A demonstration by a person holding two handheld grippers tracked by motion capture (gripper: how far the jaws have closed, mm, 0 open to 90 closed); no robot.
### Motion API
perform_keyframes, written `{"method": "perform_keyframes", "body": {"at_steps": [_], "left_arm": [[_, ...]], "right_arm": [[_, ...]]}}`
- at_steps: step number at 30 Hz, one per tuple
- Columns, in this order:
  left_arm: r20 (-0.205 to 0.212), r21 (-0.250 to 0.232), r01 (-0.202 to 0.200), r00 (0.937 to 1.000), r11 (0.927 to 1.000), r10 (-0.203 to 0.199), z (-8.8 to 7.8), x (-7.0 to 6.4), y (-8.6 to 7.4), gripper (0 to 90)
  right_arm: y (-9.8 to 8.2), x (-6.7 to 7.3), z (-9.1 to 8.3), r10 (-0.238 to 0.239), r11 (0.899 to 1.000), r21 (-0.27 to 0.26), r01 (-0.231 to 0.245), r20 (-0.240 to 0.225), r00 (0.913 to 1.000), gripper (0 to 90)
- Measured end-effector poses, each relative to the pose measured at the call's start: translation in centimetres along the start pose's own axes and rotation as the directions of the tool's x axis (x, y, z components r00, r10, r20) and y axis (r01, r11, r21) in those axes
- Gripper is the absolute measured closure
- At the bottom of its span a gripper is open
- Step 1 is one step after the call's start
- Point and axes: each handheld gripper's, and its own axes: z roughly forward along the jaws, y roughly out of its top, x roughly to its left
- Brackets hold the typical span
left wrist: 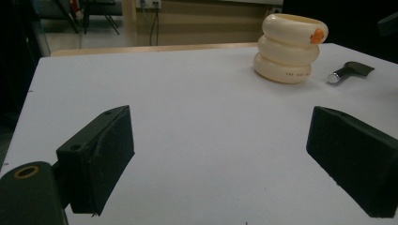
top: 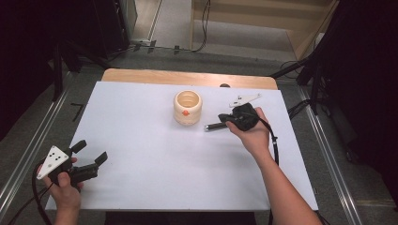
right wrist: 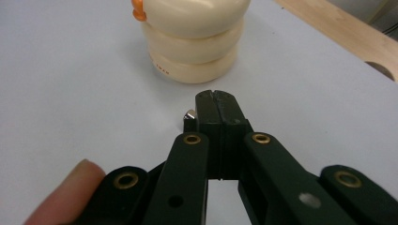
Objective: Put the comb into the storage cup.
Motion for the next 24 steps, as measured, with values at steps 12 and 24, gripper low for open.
{"method": "perform_keyframes", "body": {"at_steps": [12,24], "left_arm": [[0.001,-0.001,0.004,1.0,1.0,-0.004,0.0,0.1,0.0,8.2],[0.003,0.003,0.007,1.0,1.0,-0.007,0.0,0.1,0.0,8.1]], "right_arm": [[0.4,-0.8,3.7,0.029,0.995,0.097,-0.028,-0.009,0.9995,88.3],[1.2,-1.1,6.3,0.018,0.984,0.177,-0.019,0.003,0.9998,88.3]]}}
